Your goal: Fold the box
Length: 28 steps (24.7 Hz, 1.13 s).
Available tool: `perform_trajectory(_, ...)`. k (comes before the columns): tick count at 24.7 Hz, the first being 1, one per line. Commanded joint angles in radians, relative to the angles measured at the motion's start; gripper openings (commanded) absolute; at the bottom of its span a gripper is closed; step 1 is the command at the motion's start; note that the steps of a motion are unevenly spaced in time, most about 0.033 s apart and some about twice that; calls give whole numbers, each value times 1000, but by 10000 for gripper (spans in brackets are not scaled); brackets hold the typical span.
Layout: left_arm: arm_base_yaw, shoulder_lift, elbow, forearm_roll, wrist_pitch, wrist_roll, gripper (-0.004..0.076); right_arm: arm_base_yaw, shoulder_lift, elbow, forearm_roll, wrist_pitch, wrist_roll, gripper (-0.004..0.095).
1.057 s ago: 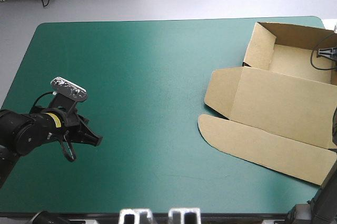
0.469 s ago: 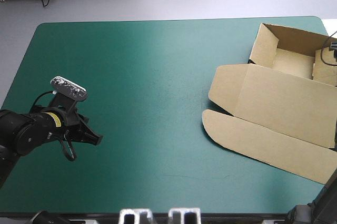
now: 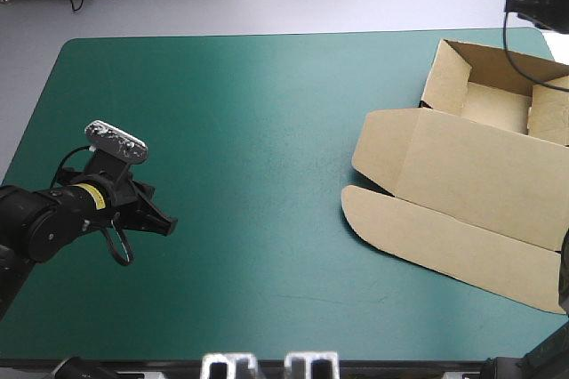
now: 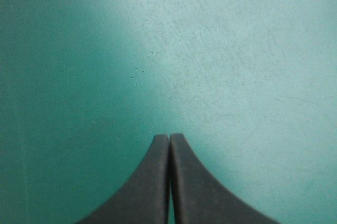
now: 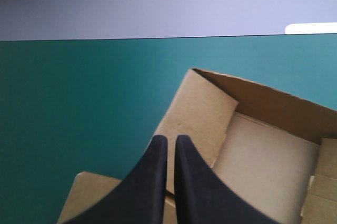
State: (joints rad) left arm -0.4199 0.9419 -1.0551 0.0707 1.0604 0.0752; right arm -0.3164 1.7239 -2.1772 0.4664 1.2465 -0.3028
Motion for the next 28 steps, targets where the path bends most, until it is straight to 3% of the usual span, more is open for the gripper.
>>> perform_trajectory(1, -2, -8, -23, -1, -53, -7, -10, 96, -98, 49, -31, 3, -20, -11)
perform_trajectory(4, -2, -8, -14, -8, -50, -11, -10, 192, -162, 171, -104, 3, -34, -20)
perform_trajectory(7, -2, -8, 37, -37, -52, -11, -10, 283, -283, 419, -145, 3, -71, -19)
perform_trajectory(12, -2, -8, 91, -71, -66, -22, -10, 301, -412, 658, -126, -2, -117, -19)
perform_trajectory(16, -2, -8, 132, -95, -87, -35, -10, 301, -622, 959, -104, -107, -232, -19)
perform_trajectory(20, -2, -14, 135, -100, -88, -35, -10, 301, -805, 1170, -108, -170, -244, -19)
perform_trajectory(28, -2, -14, 198, -139, -95, -37, -10, 301, -920, 1337, -116, -190, -244, -19)
